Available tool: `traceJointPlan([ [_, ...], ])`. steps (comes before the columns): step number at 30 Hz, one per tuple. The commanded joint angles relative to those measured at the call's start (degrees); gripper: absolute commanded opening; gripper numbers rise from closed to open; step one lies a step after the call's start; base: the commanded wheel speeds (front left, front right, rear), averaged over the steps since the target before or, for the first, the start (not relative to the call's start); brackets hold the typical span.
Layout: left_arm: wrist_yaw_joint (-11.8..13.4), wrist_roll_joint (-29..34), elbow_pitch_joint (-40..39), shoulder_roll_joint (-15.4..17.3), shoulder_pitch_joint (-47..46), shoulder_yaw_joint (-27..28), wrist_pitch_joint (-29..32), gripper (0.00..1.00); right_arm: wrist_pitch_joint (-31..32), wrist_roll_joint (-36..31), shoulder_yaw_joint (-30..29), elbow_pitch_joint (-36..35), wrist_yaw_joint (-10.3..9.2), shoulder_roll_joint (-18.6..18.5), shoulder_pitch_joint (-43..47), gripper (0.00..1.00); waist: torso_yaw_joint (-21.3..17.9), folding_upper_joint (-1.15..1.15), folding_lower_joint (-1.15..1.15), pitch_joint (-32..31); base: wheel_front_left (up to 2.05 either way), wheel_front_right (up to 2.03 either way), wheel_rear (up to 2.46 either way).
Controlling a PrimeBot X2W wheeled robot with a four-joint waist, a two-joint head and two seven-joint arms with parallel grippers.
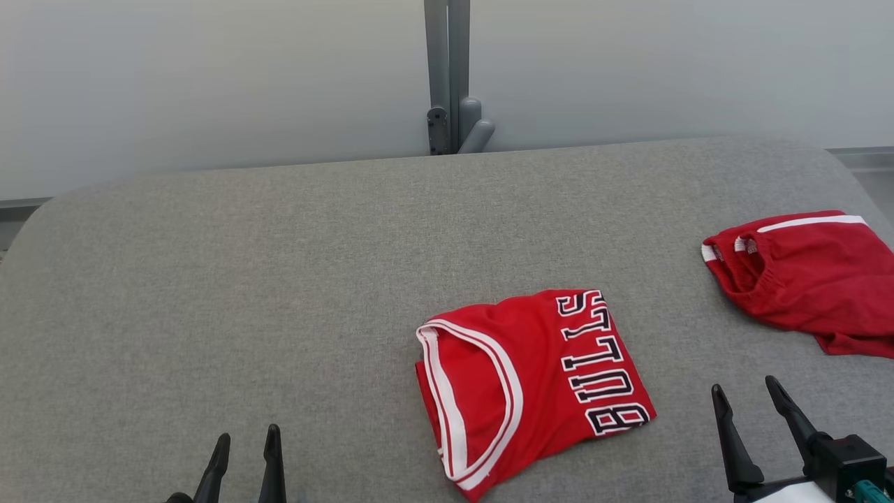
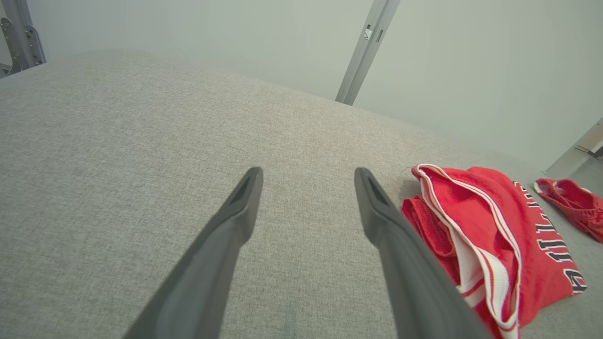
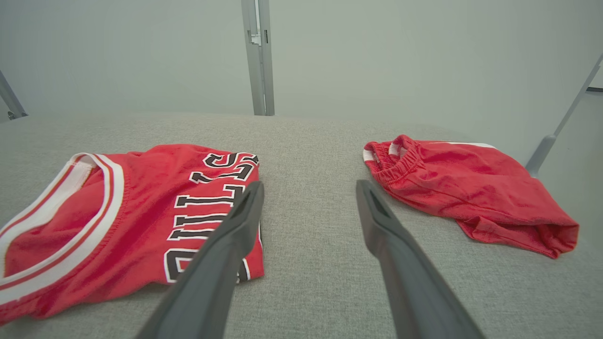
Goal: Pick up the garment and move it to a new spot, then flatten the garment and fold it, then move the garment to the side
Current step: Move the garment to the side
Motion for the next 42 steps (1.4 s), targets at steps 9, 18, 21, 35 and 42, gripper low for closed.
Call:
traceJointPlan([
  [9, 0.05, 0.90, -0.13, 0.14, -0.27, -0.04, -0.15, 1.00, -0.01, 0.40, 0.51, 0.84, -0.07, 0.45, -0.39, 1.00, 0.89, 0.59, 0.00, -0.18, 0.00, 0.00, 0.00],
  [18, 0.05, 1.37, 0.10, 0.59, 0.34, -0.53, -0.15, 1.00, -0.02, -0.13, 1.14, 1.12, -0.07, 1.30, -0.78, 1.00, 1.46, 0.59, 0.00, -0.12, 0.00, 0.00, 0.00],
  [21, 0.05, 1.32, 0.17, 0.82, 0.49, -0.71, -0.15, 1.00, -0.01, 0.14, 1.40, 1.49, -0.07, 1.42, -0.86, 1.00, 1.65, 0.59, 0.00, -0.08, 0.00, 0.00, 0.00],
  [35, 0.05, 0.93, 0.27, 0.87, 0.69, -0.42, -0.15, 1.00, -0.01, 1.95, 1.88, 2.33, -0.07, 1.34, -2.05, 1.00, 2.16, 0.59, 0.00, 0.03, 0.00, 0.00, 0.00],
  [42, 0.05, 0.61, 0.12, 0.51, 0.38, -0.50, -0.15, 1.00, 0.73, 7.98, 6.80, 7.12, -0.07, -2.90, -5.94, 1.00, 2.78, 0.59, 0.00, 0.57, 0.00, 0.00, 0.00],
])
